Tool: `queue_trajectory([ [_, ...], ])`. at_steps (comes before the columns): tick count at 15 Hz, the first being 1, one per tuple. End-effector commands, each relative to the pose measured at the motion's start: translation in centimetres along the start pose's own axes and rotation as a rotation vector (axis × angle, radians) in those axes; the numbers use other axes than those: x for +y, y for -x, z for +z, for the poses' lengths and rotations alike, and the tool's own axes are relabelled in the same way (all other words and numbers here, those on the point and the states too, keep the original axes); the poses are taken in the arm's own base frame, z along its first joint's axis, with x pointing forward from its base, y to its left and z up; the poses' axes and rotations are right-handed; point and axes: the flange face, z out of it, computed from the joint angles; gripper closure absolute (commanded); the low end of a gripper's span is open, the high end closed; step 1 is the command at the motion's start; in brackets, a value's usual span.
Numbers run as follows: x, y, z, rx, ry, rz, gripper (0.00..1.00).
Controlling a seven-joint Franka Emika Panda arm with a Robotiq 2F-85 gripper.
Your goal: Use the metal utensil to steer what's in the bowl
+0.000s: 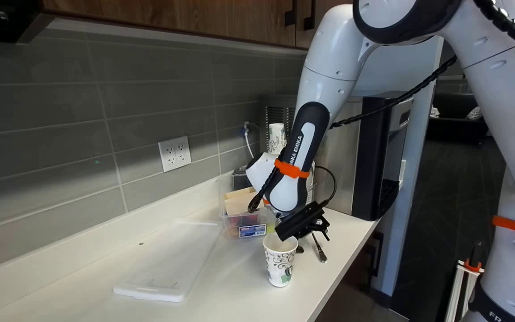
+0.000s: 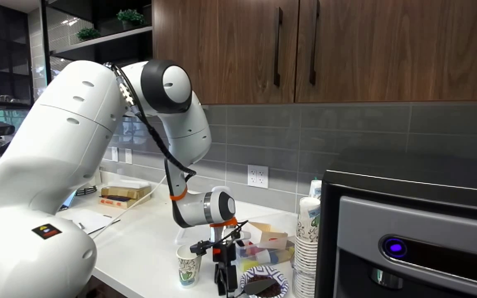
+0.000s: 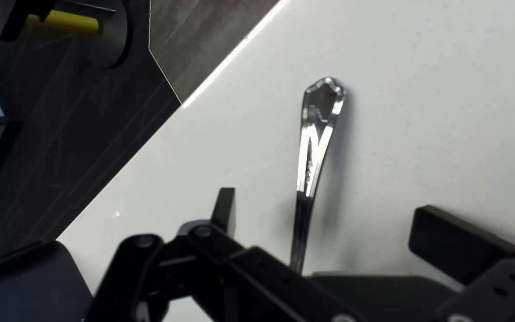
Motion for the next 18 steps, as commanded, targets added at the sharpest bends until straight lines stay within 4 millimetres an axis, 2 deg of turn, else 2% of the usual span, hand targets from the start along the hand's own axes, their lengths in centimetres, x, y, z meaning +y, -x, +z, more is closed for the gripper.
queue_trajectory([
  [1,-0.6,-0.6,0.3,0.032,0.083,0.041,0.0],
  [6,0.3,-0.2,-0.4,0.039,0.136,0.077,0.0],
  [18,2.2,-0.2,-1.4,0.014,0.142,0.132,0.0],
])
